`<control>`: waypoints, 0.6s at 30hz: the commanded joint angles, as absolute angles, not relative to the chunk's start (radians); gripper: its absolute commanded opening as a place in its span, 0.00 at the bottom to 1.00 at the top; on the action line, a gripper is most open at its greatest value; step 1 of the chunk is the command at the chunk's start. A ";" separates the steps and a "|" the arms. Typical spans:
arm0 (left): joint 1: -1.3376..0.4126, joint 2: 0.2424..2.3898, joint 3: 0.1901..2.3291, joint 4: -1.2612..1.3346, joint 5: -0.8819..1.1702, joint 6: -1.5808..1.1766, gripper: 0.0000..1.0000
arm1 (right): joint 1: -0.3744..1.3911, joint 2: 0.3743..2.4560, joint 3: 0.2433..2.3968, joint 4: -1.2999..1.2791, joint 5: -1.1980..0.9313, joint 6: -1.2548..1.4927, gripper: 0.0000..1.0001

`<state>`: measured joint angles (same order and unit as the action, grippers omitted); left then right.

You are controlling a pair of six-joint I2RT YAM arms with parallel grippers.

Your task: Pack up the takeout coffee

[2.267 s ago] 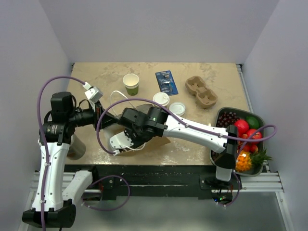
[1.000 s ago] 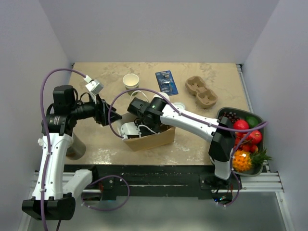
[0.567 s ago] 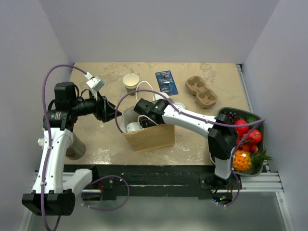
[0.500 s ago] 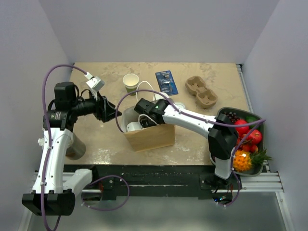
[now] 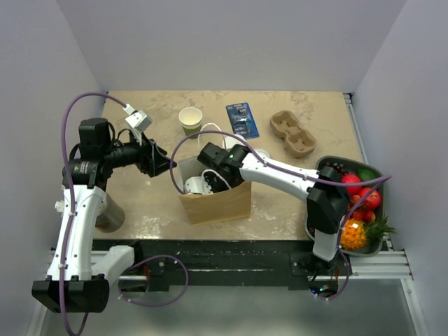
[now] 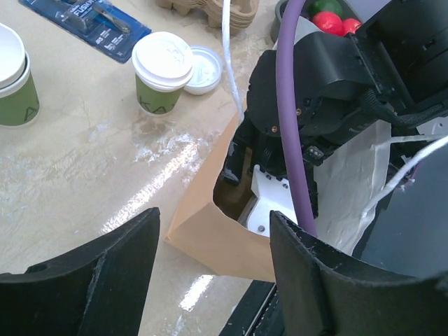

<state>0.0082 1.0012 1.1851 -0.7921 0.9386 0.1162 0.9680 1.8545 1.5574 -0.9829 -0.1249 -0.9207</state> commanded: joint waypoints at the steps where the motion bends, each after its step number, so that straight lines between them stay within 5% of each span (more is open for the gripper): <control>1: 0.008 0.986 1.219 -0.770 0.959 0.130 0.69 | 0.965 1.773 1.565 -0.966 -0.163 -0.881 0.76; 3: 0.009 0.985 1.218 -0.764 0.956 0.133 0.69 | 0.965 1.763 1.566 -0.965 -0.161 -0.859 0.81; 4: 0.009 0.985 1.216 -0.759 0.956 0.133 0.69 | 0.965 1.760 1.569 -0.965 -0.160 -0.853 0.99; 18: 0.008 0.960 1.169 -0.680 0.963 0.126 0.70 | 0.966 1.729 1.778 -1.005 -0.104 -0.775 0.99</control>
